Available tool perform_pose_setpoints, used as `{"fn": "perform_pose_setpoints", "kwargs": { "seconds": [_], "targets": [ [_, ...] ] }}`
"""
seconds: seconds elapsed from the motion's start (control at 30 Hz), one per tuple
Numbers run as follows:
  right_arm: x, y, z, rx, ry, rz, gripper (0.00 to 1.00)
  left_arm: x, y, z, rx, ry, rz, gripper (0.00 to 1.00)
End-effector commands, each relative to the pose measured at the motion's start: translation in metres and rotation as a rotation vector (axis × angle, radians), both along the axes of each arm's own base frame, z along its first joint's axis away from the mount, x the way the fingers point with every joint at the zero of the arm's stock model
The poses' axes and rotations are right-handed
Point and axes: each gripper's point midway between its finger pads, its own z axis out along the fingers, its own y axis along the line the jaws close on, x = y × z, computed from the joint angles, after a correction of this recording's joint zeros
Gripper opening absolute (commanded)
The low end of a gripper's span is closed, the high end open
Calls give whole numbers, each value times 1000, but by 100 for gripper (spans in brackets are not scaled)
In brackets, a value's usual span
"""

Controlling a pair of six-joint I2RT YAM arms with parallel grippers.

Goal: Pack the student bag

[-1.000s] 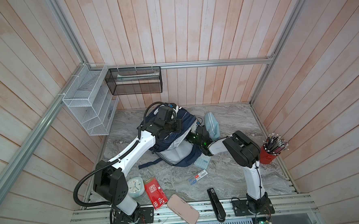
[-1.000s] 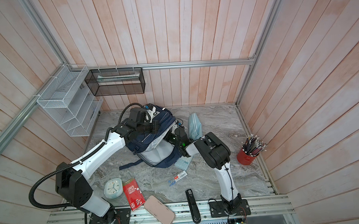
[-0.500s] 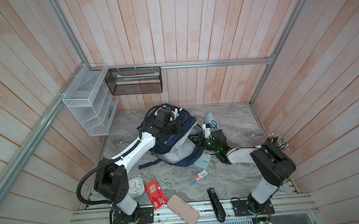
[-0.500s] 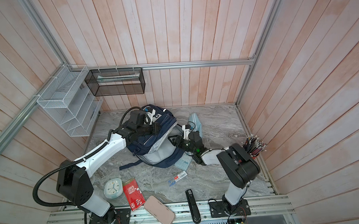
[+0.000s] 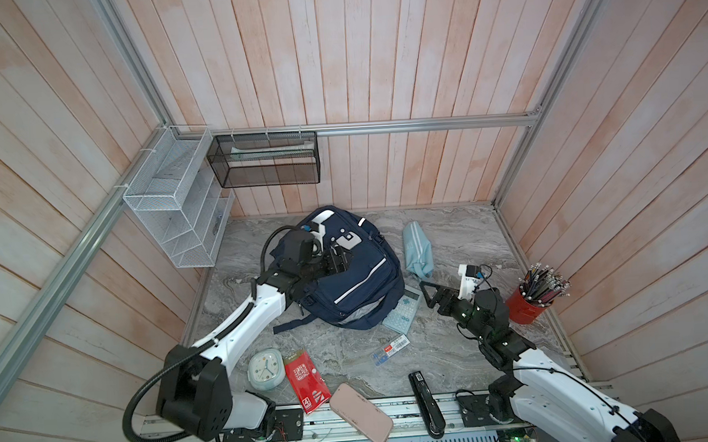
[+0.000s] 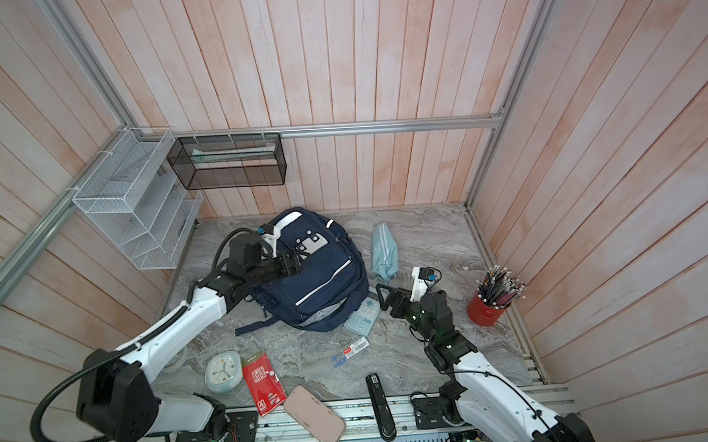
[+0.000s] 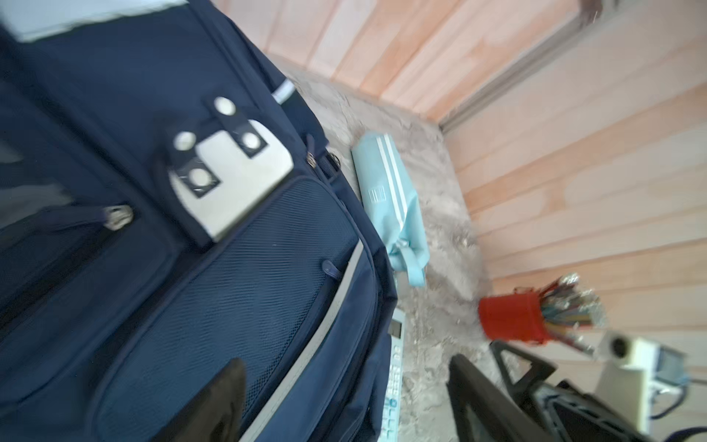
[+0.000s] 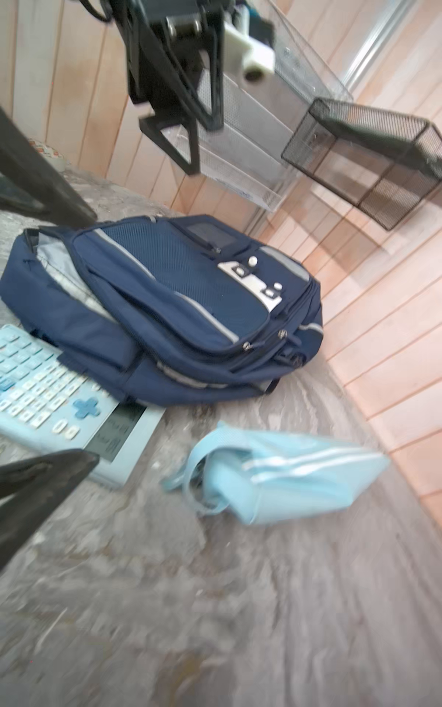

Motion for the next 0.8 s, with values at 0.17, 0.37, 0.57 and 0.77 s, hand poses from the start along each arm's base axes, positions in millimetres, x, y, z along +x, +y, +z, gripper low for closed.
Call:
{"fn": "perform_pose_setpoints", "kwargs": {
  "seconds": [0.17,0.37,0.57,0.77],
  "targets": [
    [-32,48,-16,-222,51,147,76,-32,87,-70,-143,92,264,77],
    [-39,117,-19,-301,17,281,65,-19,118,-108,-191,106,353,65],
    [-55,196,-42,-358,38,454,48,5,118,-127,-167,117,348,54],
    [-66,247,-71,-370,107,581,38,14,131,-157,-87,173,410,40]
  ]
}}
